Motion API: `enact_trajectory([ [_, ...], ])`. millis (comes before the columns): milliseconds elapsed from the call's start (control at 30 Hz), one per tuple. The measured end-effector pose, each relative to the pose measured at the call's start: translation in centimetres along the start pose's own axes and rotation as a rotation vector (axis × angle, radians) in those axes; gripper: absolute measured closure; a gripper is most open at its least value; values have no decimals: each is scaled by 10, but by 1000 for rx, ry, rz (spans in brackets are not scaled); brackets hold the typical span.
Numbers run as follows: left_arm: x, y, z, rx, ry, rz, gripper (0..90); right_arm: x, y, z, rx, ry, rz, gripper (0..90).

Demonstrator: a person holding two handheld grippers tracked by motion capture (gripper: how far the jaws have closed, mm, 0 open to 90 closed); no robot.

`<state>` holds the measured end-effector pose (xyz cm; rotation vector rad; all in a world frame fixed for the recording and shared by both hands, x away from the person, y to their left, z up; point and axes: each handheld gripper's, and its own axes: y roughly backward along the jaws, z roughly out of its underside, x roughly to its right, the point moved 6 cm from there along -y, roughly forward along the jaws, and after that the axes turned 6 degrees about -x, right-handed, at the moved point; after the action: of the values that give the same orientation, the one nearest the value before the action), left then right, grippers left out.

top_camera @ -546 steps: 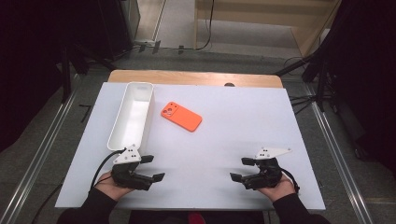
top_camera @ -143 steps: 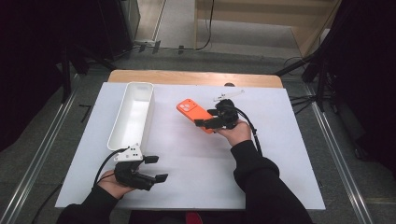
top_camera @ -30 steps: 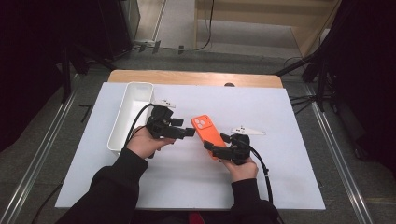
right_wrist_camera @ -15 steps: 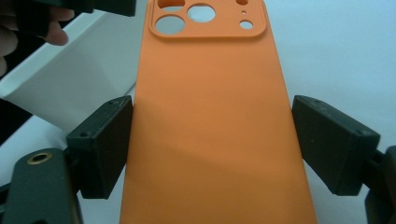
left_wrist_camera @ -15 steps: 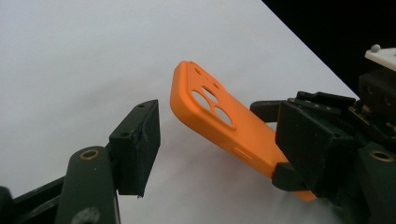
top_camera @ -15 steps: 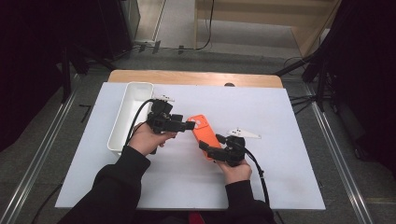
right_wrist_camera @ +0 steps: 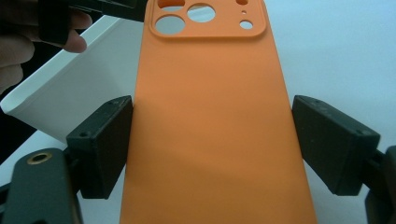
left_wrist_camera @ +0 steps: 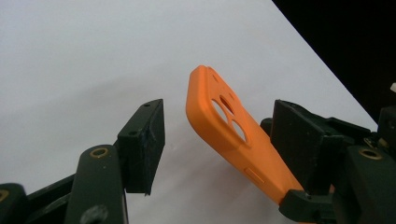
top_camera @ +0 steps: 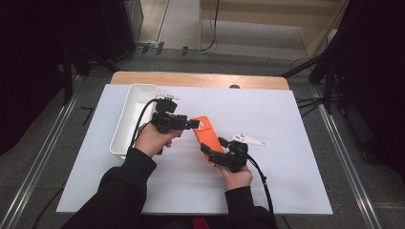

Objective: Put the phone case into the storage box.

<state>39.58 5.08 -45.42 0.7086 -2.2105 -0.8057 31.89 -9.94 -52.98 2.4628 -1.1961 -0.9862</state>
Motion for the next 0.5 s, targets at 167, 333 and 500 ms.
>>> enact_trajectory([
  [167, 0, -4, -1, -9, 25, 1, 376, -1, -1, 1, 17, -14, -1, 149],
  [333, -1, -9, -2, -26, 54, 10, 415, -3, -2, 2, 34, -3, 3, 149],
  [500, -2, -11, -4, -34, 85, 18, 455, -5, -2, 2, 45, -1, 7, 149],
])
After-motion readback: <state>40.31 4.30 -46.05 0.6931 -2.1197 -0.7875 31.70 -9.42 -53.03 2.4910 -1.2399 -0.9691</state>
